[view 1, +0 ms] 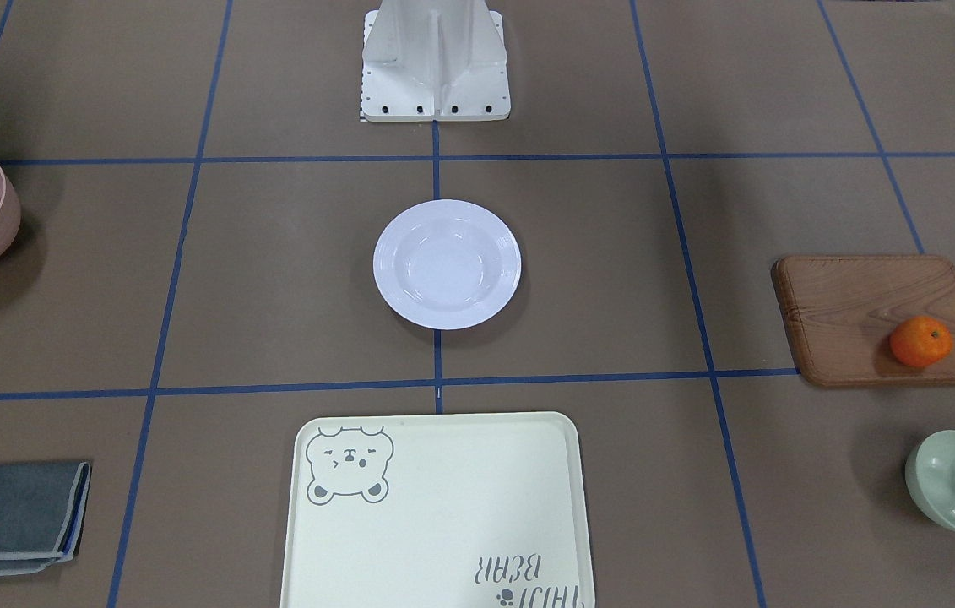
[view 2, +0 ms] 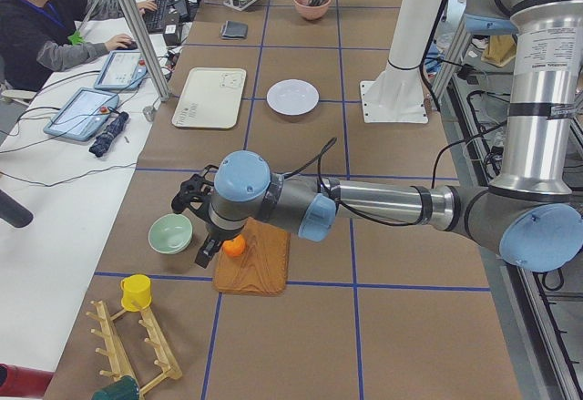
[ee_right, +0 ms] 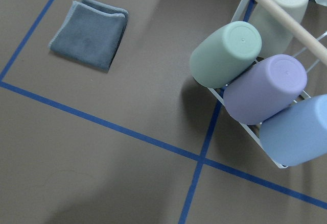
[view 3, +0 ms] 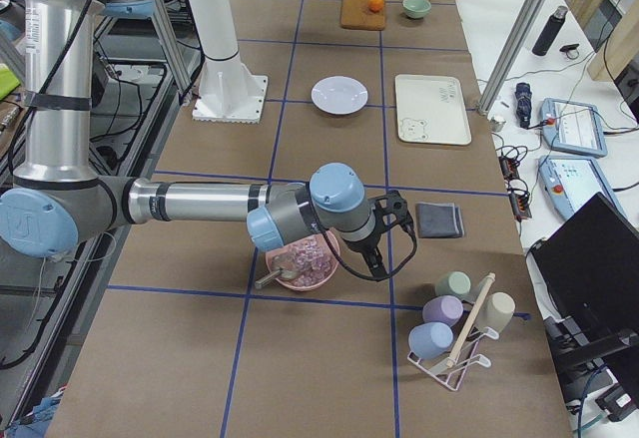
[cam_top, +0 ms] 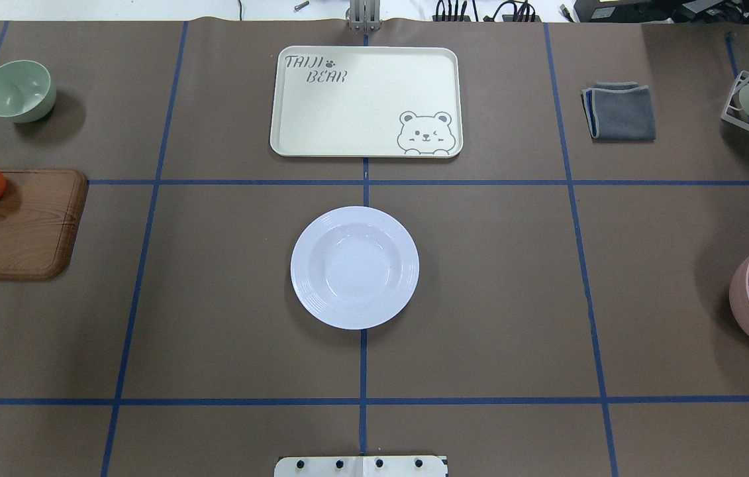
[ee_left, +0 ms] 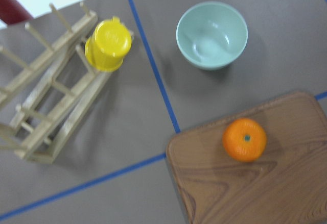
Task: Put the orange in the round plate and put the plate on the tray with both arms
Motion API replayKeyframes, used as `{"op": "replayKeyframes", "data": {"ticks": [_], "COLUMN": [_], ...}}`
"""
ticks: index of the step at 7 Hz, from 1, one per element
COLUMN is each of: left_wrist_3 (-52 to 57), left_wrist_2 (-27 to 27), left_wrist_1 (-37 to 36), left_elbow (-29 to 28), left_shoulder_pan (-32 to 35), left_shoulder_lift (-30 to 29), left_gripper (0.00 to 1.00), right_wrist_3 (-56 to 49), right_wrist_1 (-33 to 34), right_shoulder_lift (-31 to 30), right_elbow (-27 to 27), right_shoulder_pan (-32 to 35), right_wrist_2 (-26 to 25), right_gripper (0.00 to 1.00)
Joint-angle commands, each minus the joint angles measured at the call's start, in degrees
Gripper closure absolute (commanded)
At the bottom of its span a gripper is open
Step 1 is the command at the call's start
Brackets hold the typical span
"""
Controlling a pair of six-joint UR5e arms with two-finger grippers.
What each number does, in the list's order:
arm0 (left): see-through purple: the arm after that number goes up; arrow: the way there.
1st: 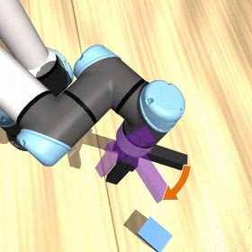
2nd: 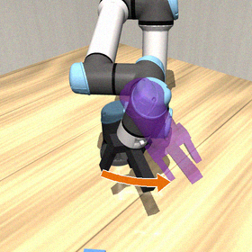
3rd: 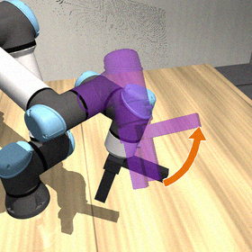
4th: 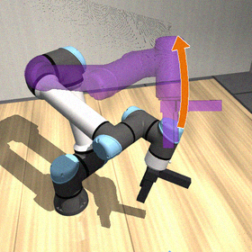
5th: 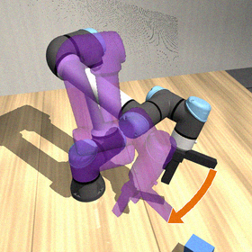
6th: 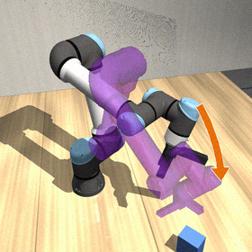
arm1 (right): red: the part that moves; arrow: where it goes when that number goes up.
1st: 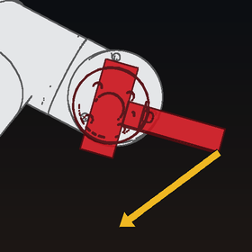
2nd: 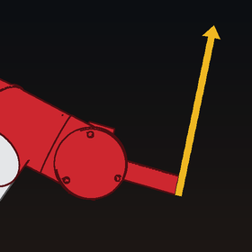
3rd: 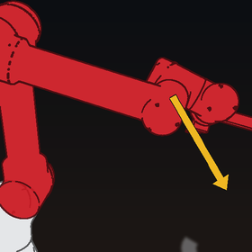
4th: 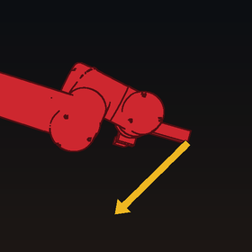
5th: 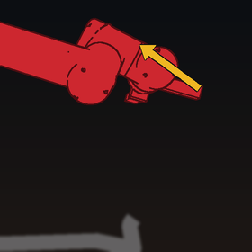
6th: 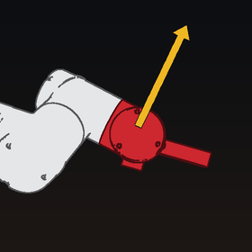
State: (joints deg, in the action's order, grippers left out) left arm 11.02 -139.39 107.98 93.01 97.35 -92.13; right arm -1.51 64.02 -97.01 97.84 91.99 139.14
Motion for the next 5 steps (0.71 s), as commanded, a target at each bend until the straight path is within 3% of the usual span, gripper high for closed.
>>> {"op": "replayKeyframes", "data": {"ticks": [1,2,3,5], "left_wrist_3": [-0.56,-3.26,-11.9,-17.6], "left_wrist_2": [-0.19,-0.18,0.17,3.92], "left_wrist_1": [2.48,2.24,5.02,12.48], "left_elbow": [-1.33,-2.03,-2.65,-6.68], "left_shoulder_pan": [-1.97,-5.81,-9.16,-13.92], "left_shoulder_lift": [-0.94,-1.38,-1.3,-1.38], "left_gripper": [0.01,0.01,0.01,0.01], "right_wrist_3": [14.74,29.23,35.29,39.13], "right_wrist_1": [-2.76,-2.58,-2.23,8.16], "right_shoulder_lift": [0.32,2.07,2.0,4.01], "right_elbow": [3.03,6.37,9.1,14.02], "right_shoulder_pan": [-0.14,-4.06,-10.45,-20.14], "right_wrist_2": [3.34,2.2,-5.56,-16.93], "right_gripper": [0.0,0.0,0.0,0.0]}}
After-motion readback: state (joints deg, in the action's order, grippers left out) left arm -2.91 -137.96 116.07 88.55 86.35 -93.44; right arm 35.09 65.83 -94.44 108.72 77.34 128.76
